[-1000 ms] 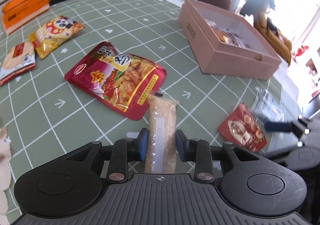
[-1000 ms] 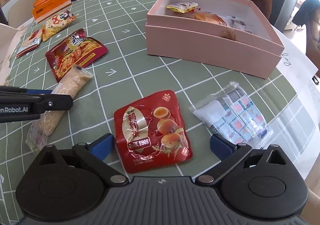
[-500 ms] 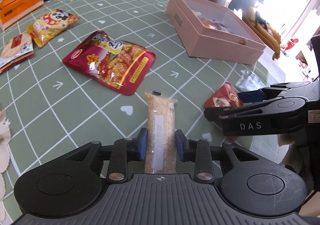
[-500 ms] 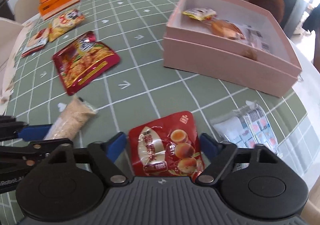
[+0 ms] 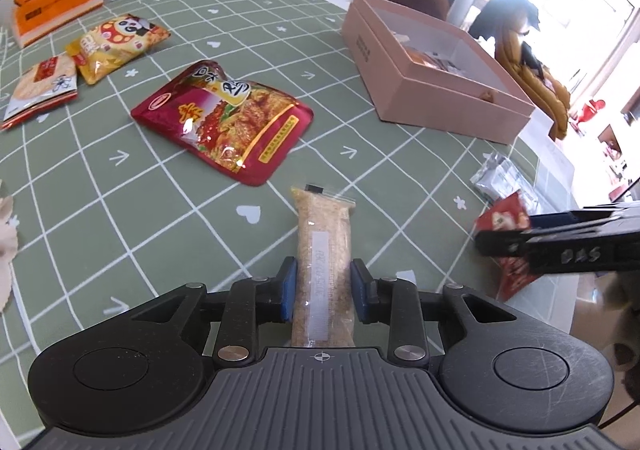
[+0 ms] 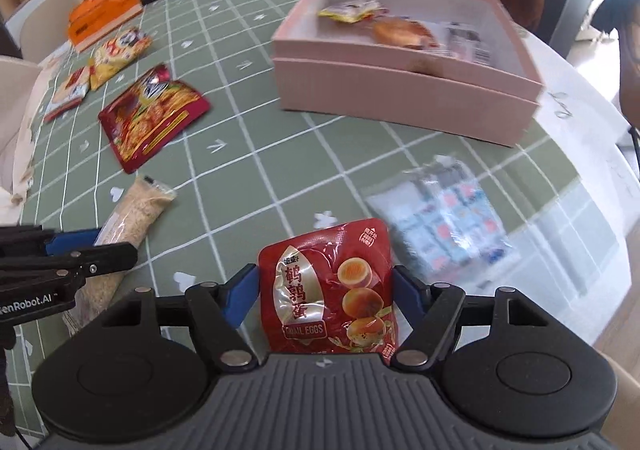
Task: Organize snacks
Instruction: 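Carry the stick and egg pouch into the pink box and release both, then grasp the white rice-cracker packet with left gripper while right gripper grasps the yellow panda bag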
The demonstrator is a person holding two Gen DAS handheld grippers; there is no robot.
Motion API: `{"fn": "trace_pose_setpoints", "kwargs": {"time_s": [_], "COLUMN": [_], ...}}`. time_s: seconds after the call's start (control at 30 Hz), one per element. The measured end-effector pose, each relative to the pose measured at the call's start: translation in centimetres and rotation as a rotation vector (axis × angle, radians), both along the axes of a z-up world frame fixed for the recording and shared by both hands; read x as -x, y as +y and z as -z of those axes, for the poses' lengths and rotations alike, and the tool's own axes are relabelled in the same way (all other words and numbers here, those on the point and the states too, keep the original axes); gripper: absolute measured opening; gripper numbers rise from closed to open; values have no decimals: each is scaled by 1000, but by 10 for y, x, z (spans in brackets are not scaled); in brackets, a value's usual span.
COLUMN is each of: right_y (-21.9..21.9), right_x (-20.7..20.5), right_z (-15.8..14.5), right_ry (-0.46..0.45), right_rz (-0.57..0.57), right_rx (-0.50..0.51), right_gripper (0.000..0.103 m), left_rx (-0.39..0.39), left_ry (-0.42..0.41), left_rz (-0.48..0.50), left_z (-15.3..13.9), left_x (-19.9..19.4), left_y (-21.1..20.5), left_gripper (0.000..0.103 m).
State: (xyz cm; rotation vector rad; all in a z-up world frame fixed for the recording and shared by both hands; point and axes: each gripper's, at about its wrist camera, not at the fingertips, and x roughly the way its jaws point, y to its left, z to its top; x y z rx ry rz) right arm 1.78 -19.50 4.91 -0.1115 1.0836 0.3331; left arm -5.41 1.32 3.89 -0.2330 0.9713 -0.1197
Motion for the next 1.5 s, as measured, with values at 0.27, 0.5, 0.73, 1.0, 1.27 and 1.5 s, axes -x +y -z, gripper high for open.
{"fn": "trace_pose_setpoints", "kwargs": {"time_s": [0.27,0.5,0.73,1.0,1.27,1.5], "right_y": [-43,-87,-99,-92,-53,26], "right_x": [-9,-82,-147,-191,-204,-190], "right_z": [-55,-172,-142,-61,-55,-76], "right_ry": [-95,-363,-353,-92,-64,-69], "right_rz": [48,53,89,108,81,-38], "right_rx": [-100,-191,-166,-189,-101,-154], "right_gripper": [71,72,72,75,75,76], "left_rx": [148,170,160,144,-23,-127], "left_ry": [-189,-332,-177,-147,-161,-60], "left_rz": [24,88,109,-10,-428,-706], "left_z": [-71,-162,-82,-62,-73,-35], "left_x": [-32,-143,-230,-225,-176,-143], "left_y": [-9,-44,-95,-37,132,266], "left_gripper": [32,33,32,31,31,31]}}
